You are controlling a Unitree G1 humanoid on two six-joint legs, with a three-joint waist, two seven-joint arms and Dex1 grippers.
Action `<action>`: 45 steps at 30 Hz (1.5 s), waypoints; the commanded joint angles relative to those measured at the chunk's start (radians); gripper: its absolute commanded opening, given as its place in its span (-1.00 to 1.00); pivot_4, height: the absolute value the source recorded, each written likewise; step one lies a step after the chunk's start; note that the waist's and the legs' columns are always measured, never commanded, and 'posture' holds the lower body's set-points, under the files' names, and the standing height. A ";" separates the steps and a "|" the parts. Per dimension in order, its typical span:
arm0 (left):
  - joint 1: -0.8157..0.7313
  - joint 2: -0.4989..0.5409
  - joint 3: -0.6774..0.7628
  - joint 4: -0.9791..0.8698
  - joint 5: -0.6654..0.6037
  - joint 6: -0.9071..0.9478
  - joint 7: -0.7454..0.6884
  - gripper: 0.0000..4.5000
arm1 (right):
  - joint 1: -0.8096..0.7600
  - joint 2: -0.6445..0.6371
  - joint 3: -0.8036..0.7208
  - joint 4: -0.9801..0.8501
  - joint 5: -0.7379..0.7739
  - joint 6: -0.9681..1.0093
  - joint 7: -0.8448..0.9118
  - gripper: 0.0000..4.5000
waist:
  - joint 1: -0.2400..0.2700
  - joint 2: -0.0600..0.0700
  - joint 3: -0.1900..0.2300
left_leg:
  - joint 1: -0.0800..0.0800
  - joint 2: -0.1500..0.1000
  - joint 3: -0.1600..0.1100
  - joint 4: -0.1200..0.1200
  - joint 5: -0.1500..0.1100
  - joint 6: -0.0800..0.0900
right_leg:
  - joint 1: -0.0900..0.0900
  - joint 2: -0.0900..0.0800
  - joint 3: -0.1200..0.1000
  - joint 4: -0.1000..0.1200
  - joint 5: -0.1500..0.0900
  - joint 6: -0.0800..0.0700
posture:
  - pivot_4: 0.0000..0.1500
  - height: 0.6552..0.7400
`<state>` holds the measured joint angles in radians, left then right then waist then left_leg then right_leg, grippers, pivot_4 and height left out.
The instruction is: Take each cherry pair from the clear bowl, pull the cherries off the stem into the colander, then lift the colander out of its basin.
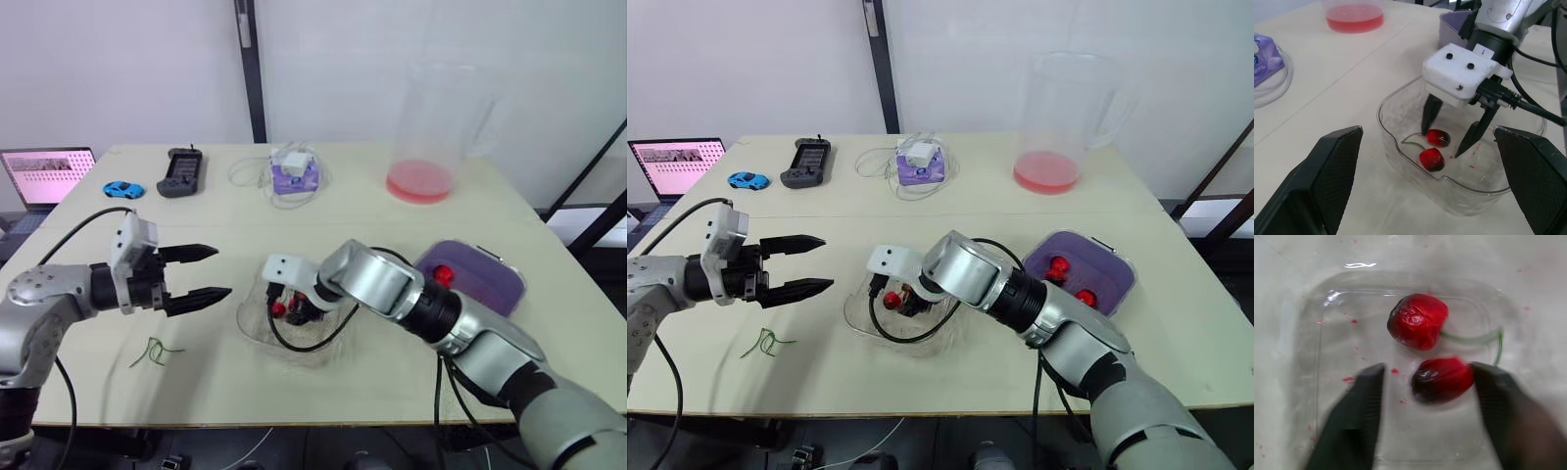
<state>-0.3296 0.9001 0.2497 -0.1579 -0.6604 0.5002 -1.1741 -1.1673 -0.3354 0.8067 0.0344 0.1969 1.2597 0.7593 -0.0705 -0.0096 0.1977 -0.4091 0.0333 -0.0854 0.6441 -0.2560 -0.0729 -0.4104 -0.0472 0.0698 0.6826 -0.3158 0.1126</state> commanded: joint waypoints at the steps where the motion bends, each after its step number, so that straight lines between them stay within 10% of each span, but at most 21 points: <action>1: -0.016 0.016 0.019 -0.007 0.004 -0.009 0.003 1.00 | -0.013 0.000 -0.029 -0.016 -0.017 -0.010 -0.002 -0.39 | 0.000 0.000 0.000 | 0.000 0.000 0.000 0.000 0.000 0.000 | 0.000 0.000 0.000 0.000 0.000 0.000 | 1.00 0.84; 8: -0.031 0.003 0.013 0.009 0.003 -0.009 0.007 1.00 | -0.027 -0.067 -0.071 -0.134 -0.024 -0.079 0.030 -0.39 | 0.003 0.000 0.000 | 0.000 0.000 0.000 0.000 0.000 0.000 | 0.000 0.000 0.000 0.000 0.000 0.000 | 1.00 0.84; 16: -0.152 -0.055 0.030 0.095 -0.073 0.063 0.033 1.00 | 0.139 -0.294 -0.160 -0.392 -0.212 -0.619 0.023 -0.39 | 0.003 -0.001 0.000 | -0.001 0.000 0.000 0.001 0.000 0.000 | 0.001 0.000 -0.001 -0.001 0.000 0.000 | 1.00 0.84; 25: -0.348 -0.140 0.060 0.290 -0.147 0.133 0.084 1.00 | 0.349 -0.217 -0.301 -0.394 -0.267 -0.890 -0.075 -0.39 | 0.001 -0.001 -0.001 | 0.000 0.000 -0.001 0.001 0.000 0.000 | 0.001 0.000 -0.001 0.000 0.000 0.000 | 1.00 0.84; 45: -0.527 -0.320 -0.031 0.304 -0.165 0.269 0.125 1.00 | 0.506 -0.168 -0.341 -0.271 -1.014 -1.495 -0.574 -0.39 | 0.002 -0.002 -0.001 | 0.000 -0.001 -0.001 0.002 0.003 -0.005 | 0.002 0.000 -0.001 0.000 0.000 0.000 | 1.00 0.84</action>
<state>-0.8322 0.5808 0.2040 0.1882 -0.8043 0.7617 -1.0592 -0.6561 -0.5122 0.4853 -0.2286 -0.7814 -0.2255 0.2045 -0.0687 -0.0114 0.1966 -0.4092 0.0326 -0.0859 0.6457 -0.2531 -0.0779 -0.4088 -0.0474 0.0692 0.6830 -0.3158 0.1129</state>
